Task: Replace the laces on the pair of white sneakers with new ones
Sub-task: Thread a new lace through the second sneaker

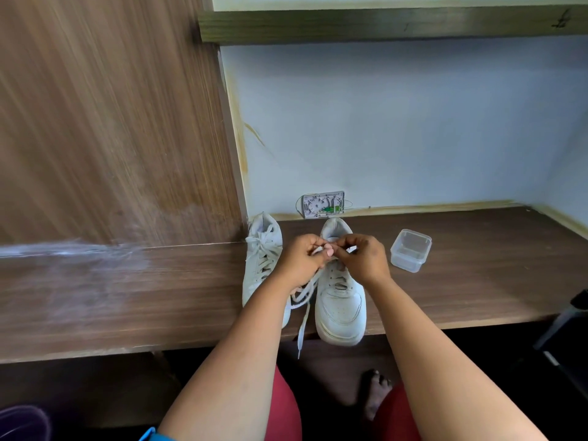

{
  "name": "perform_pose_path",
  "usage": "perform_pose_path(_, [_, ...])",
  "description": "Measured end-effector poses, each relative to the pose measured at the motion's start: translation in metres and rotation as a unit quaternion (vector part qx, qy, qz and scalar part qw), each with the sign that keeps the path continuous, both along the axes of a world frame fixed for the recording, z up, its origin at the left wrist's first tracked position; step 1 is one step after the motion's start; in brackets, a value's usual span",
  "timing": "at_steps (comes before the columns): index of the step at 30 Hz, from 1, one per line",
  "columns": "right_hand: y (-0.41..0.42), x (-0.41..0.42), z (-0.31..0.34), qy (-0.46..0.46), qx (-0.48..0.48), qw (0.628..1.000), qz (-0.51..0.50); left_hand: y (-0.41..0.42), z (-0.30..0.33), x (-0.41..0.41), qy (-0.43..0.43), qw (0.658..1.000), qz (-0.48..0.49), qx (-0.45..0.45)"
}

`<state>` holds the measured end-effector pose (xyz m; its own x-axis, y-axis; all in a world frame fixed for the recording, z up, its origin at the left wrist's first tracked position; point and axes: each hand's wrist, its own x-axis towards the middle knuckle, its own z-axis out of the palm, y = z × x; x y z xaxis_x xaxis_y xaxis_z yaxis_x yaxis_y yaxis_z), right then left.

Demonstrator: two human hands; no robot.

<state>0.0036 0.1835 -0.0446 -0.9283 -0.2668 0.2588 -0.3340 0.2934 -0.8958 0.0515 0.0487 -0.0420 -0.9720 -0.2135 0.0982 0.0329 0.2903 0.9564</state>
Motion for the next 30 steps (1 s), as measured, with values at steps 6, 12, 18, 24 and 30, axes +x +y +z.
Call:
perform_pose_path(6, [0.005,-0.016,-0.003,0.012,0.058,0.996,-0.065,-0.006,-0.008,-0.003,-0.011,0.995,0.072,-0.073])
perform_pose_path(12, [0.000,-0.020,-0.013,0.058,0.300,0.952,-0.023,-0.001,-0.015,-0.007,-0.016,0.978,0.110,-0.177])
perform_pose_path(18, [-0.002,-0.021,-0.013,0.034,0.286,0.957,-0.030,0.012,-0.020,-0.013,-0.017,0.946,0.098,-0.308])
perform_pose_path(24, [-0.001,-0.023,-0.018,0.035,0.281,0.959,-0.016,0.016,-0.019,-0.016,-0.005,0.924,0.118,-0.364])
perform_pose_path(30, [0.001,-0.026,-0.024,0.040,0.244,0.969,-0.011,0.019,-0.016,-0.017,-0.018,0.902,0.122,-0.414])
